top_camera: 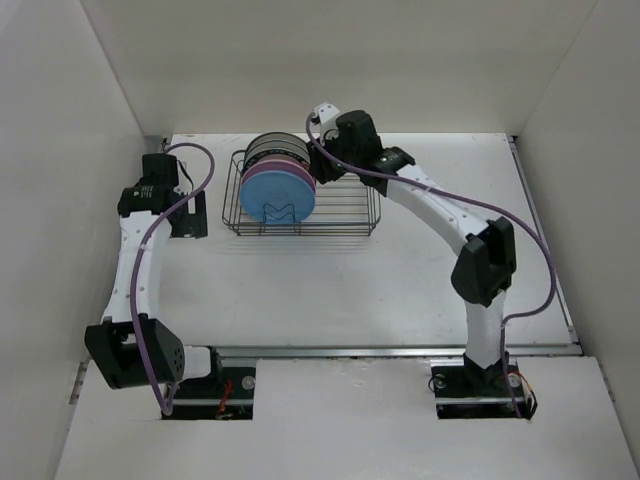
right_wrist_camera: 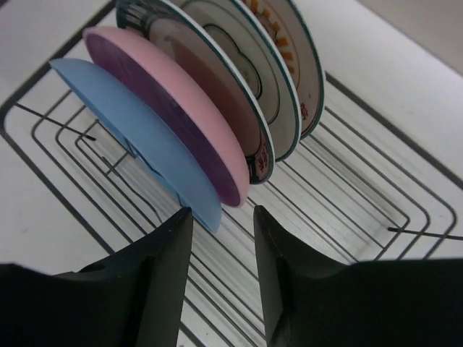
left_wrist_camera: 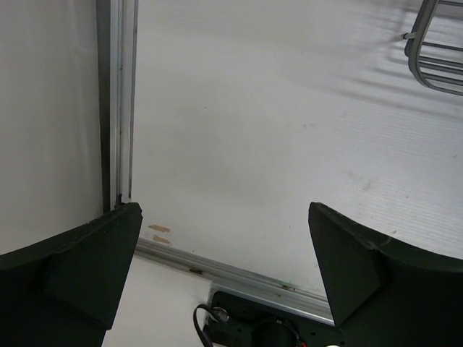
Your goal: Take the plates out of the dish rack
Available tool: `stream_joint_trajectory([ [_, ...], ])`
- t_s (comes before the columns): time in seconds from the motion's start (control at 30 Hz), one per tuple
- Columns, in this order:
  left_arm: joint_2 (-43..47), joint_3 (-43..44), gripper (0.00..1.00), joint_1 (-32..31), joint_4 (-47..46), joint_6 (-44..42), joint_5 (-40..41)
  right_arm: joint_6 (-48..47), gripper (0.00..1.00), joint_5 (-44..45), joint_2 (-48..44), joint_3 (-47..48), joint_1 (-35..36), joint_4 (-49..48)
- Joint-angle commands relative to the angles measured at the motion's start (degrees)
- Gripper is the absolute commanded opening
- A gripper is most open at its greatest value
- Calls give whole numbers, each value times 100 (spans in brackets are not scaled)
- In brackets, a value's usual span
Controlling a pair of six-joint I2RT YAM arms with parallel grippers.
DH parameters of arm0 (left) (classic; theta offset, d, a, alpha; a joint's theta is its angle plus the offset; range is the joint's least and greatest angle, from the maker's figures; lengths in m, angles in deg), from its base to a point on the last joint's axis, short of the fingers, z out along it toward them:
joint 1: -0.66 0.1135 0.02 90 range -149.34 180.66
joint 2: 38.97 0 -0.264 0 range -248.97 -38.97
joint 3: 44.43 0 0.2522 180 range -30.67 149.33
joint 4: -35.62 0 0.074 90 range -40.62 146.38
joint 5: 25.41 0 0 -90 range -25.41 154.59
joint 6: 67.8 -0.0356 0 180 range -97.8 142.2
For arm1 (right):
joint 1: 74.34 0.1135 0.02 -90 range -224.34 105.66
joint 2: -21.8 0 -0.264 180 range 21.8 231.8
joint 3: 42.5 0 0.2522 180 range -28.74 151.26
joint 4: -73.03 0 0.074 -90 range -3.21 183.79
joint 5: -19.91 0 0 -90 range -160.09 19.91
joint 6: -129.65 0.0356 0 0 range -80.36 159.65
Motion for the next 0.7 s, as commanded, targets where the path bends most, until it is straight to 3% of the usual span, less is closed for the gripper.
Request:
stream_joint_trajectory([
  [0.0, -132, 210, 100, 24, 163, -48, 197, -373, 44, -151, 177, 589, 130, -14],
  [0.03, -133, 210, 100, 24, 163, -48, 250, -443, 37, -152, 238, 589, 217, -15],
  [0.17, -370, 210, 100, 24, 110, -48, 251, -514, 36, -204, 432, 598, 349, -15],
  [0.47, -678, 210, 100, 24, 5, -48, 251, -514, 52, -73, 265, 132, 403, -305],
  [0.67, -863, 386, 100, 24, 57, 5, 251, -462, 52, -20, 941, 641, 403, -419],
])
